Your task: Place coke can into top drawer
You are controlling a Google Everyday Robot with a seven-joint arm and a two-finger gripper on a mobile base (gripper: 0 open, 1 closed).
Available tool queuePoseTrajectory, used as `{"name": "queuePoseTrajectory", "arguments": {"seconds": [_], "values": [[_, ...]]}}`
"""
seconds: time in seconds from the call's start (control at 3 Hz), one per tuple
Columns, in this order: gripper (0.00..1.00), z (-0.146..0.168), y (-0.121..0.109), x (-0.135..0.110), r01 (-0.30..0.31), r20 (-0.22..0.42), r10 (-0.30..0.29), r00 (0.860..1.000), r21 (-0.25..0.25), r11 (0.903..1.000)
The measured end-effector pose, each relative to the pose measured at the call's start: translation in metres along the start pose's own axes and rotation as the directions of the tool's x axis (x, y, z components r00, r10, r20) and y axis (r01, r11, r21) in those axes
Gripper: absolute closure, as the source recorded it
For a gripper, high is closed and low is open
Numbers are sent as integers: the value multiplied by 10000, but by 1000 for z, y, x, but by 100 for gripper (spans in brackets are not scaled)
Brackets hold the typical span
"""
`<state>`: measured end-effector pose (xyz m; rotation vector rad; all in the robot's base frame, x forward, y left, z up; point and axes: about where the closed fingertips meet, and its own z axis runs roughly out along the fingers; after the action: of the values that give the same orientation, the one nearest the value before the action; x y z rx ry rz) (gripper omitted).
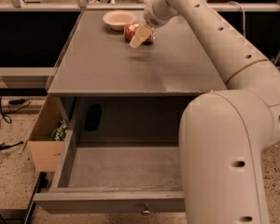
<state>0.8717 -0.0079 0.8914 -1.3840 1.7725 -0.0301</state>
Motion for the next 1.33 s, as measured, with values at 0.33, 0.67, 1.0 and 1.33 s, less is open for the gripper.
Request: {"name": "queuePoseTrajectory", "arguments": {"seconds": [0.33, 0.67, 1.0, 1.33], "values": [[0, 6, -4, 6, -369, -1, 369, 9993, 28, 9993], [0, 11, -10, 13, -966, 94, 966, 9953, 29, 9953], [0, 14, -12, 17, -1316, 161, 1316, 9912, -1, 9913], [0, 19, -13, 20, -1541, 218, 1543, 9878, -81, 9880]]}}
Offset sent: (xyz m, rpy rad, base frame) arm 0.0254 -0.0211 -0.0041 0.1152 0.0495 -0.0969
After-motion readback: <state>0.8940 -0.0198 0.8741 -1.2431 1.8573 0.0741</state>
